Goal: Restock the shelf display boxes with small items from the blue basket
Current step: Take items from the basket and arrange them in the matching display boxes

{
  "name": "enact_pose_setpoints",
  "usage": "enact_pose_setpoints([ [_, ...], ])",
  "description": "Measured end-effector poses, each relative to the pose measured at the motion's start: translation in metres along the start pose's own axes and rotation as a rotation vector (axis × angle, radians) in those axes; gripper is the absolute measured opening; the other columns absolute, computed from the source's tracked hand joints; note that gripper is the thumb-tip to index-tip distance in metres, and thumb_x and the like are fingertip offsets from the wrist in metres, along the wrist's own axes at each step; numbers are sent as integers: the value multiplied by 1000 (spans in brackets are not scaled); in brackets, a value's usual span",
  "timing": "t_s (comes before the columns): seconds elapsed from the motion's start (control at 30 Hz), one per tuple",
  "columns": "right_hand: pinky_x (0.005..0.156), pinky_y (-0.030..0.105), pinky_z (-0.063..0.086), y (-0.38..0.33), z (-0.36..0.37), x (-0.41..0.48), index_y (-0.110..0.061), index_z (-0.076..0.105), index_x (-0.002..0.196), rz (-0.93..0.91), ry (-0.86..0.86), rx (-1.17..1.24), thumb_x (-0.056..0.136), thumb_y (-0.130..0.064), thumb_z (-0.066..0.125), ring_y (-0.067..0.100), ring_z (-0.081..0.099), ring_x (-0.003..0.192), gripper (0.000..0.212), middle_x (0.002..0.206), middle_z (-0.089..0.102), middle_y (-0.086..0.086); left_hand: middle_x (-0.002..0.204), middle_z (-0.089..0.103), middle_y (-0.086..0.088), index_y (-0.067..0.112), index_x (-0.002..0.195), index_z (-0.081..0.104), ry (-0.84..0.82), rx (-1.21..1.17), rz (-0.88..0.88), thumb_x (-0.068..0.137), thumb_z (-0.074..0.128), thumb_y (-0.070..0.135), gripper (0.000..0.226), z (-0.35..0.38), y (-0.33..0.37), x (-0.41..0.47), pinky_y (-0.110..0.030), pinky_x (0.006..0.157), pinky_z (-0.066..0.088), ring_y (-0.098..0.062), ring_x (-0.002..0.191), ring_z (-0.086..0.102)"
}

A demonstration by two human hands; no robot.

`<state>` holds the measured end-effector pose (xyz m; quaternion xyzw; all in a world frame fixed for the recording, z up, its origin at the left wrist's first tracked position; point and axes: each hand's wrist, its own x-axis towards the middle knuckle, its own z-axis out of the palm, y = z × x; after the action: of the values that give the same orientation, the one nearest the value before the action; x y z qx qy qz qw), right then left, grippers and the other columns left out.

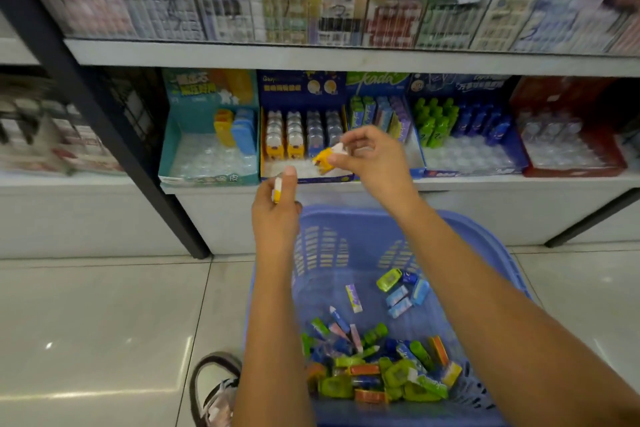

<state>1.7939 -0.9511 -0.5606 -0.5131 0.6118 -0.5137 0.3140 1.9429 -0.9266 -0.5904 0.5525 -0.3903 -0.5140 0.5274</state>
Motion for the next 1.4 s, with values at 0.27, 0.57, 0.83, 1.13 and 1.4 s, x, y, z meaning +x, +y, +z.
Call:
enact_pose_setpoints([
  [0.27,78,20,53,-2,79,45,-10,68,101,-282,-209,-332,81,-8,69,12,62,83,21,98,70,4,49,40,6,19,82,54,1,-235,-129,94,46,49,33,-50,13,20,-17,34,23,-5,39,27],
  [0.57,84,33,52,4,91,56,-4,69,98,-390,-270,-492,80,-6,69,21,62,89,17,99,65,12,55,53,-3,9,89,53,-128,-596,-294,96,32,19,24,-63,8,35,-16,33,23,-7,38,31],
  [0.83,80,19,31,-2,85,57,-4,71,100,-539,-241,-737,80,-14,71,26,47,99,22,109,54,14,68,58,0,15,99,63,-169,-330,-119,97,49,14,14,-56,3,30,-21,52,43,-10,56,49],
  [1.13,94,33,52,-25,40,5,-10,68,111,-112,-701,-17,81,-6,70,17,66,100,31,114,67,3,54,47,-1,5,86,61,-313,-586,-323,99,40,16,27,-44,14,24,-15,37,28,-5,43,33],
  [1.4,78,28,56,-34,32,6,-22,65,93,-135,-505,41,78,-11,73,12,65,78,19,89,67,-6,65,63,0,13,88,67,-49,-238,-150,100,43,27,30,-15,10,23,-19,51,45,-9,52,53],
])
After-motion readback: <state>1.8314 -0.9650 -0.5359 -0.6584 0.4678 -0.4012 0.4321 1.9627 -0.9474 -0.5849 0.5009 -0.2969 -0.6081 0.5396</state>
